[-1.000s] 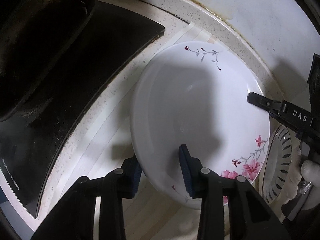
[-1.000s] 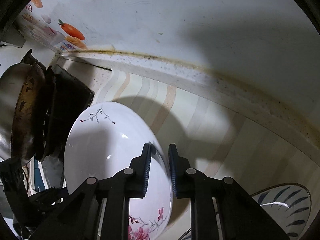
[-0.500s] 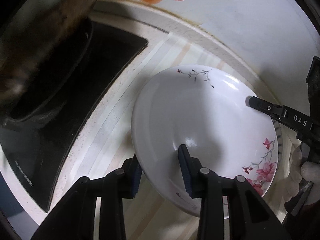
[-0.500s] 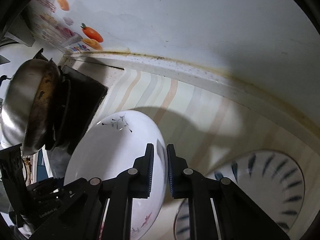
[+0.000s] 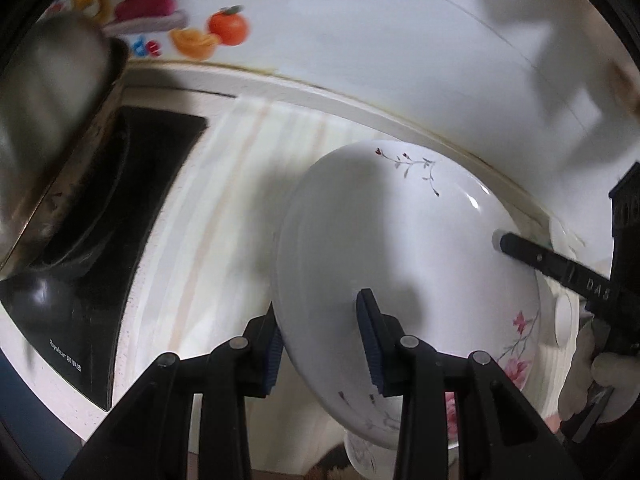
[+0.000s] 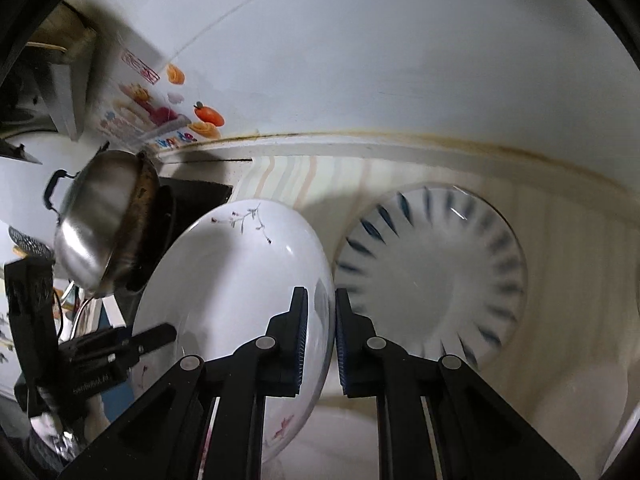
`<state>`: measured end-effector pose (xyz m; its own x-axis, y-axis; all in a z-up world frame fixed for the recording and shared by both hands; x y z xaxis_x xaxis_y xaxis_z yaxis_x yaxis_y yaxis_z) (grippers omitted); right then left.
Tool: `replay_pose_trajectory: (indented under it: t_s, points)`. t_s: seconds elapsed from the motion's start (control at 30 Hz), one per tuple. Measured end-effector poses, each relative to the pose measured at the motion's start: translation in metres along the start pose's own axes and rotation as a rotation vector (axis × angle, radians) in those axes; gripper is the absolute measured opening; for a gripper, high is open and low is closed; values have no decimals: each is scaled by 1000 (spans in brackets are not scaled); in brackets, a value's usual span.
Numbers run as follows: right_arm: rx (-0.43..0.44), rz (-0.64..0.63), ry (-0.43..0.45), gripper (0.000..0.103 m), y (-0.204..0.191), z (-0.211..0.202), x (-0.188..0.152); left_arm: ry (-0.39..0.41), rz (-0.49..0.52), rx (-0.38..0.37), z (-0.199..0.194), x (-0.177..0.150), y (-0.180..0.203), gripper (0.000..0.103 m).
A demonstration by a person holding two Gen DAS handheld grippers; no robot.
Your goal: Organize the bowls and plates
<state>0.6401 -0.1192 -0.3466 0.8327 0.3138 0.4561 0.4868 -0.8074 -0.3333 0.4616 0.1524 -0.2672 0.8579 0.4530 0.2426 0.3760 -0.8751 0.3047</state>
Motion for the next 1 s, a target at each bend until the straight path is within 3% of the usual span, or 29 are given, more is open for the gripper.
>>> replay_pose_trajectory:
  t_s: [0.27, 0.57, 0.77, 1.0]
  points:
    - [-36, 135, 36, 15, 7, -54, -98, -59, 136, -22, 4, -46, 27, 32]
    - [-60, 244, -20, 15, 13, -54, -196, -173, 225, 27, 43, -92, 31, 32]
    - [-62, 298, -50, 15, 18, -39, -229, -226, 277, 76, 65, -111, 33, 32]
    - [-63, 312, -82, 15, 21, -24, -238, -254, 303, 114, 80, -119, 33, 32]
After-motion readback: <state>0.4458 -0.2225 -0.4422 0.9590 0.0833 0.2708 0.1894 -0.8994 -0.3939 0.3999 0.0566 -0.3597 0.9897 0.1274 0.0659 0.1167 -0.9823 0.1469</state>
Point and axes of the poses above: each gripper's, at about its wrist camera, not at the fingertips, and z roughly the way its jaws point, y to its right, x to its top, the point moved 1 cm from there along z, roughly the way its jaws point, and after that the axes turned 14 degrees about -z, right-handed, at the moved point
